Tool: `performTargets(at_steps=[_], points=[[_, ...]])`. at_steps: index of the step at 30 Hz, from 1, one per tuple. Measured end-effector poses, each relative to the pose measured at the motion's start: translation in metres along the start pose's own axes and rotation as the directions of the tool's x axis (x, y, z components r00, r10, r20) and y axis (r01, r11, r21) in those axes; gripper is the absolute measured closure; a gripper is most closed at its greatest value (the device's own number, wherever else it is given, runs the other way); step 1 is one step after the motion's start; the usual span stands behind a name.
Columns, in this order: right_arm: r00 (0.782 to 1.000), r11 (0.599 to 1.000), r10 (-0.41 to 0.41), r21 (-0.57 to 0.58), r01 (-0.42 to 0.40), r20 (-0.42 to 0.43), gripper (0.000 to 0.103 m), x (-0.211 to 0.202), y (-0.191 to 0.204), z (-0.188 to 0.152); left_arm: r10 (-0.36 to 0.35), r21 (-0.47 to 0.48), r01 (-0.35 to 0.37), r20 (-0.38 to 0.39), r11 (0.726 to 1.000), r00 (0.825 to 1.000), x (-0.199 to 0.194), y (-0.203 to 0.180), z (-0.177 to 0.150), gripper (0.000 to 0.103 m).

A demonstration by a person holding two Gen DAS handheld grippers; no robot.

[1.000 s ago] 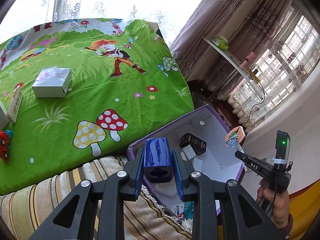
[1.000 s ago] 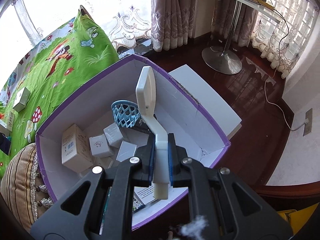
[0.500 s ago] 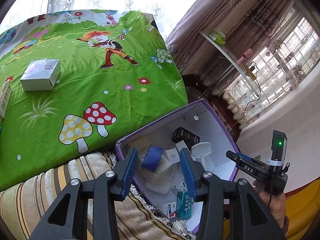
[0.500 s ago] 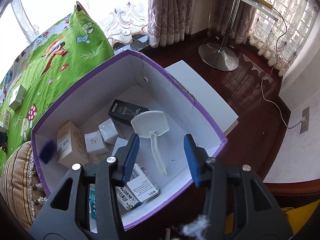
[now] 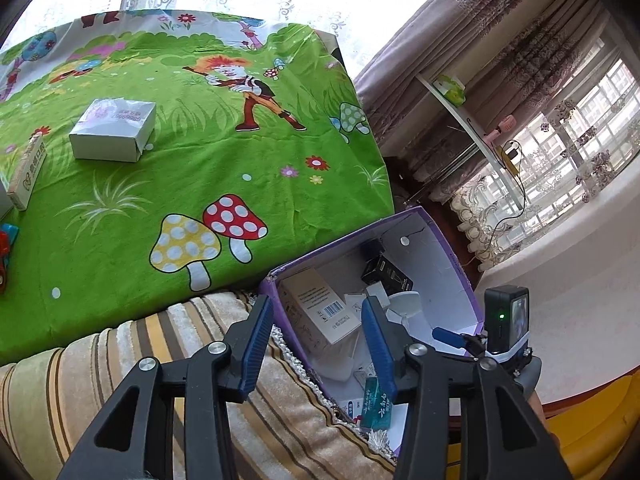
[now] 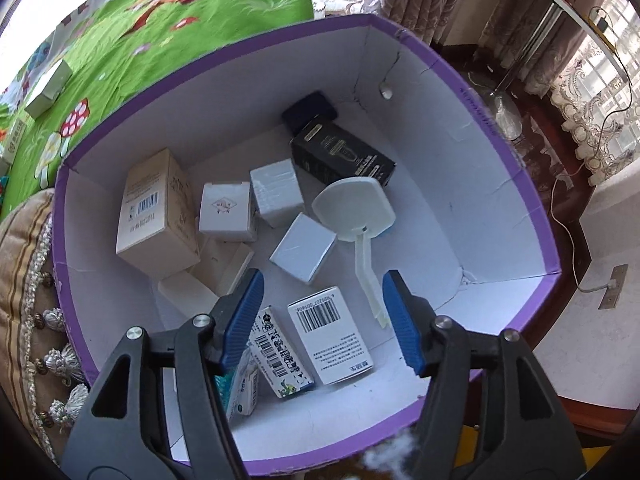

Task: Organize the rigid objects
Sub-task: 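Carry the blue cube and white scoop into the purple box, open both tools, then move both open tools back over the sheet toward the remaining items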

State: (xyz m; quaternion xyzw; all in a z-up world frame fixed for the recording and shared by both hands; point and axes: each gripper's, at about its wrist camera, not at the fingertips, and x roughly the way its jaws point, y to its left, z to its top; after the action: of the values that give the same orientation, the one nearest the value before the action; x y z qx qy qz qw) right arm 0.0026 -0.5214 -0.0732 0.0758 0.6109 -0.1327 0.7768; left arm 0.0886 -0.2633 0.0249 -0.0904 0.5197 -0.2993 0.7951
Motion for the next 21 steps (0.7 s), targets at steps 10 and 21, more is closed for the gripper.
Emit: performTargets(at_steps=[10, 21], points=[[0.987, 0.988, -0.113, -0.117, 0.1, -0.111, 0.03, 0.037, 0.028, 0.004, 0.091, -0.112, -0.085, 0.051, 0.99, 0.995, -0.044, 0.068, -0.014, 0.055], [0.976, 0.983, -0.18, -0.062, 0.174, -0.118, 0.03, 0.039, 0.015, 0.015, 0.224, -0.286, -0.19, 0.089, 0.939, 0.971, -0.096, 0.166, -0.027, 0.055]])
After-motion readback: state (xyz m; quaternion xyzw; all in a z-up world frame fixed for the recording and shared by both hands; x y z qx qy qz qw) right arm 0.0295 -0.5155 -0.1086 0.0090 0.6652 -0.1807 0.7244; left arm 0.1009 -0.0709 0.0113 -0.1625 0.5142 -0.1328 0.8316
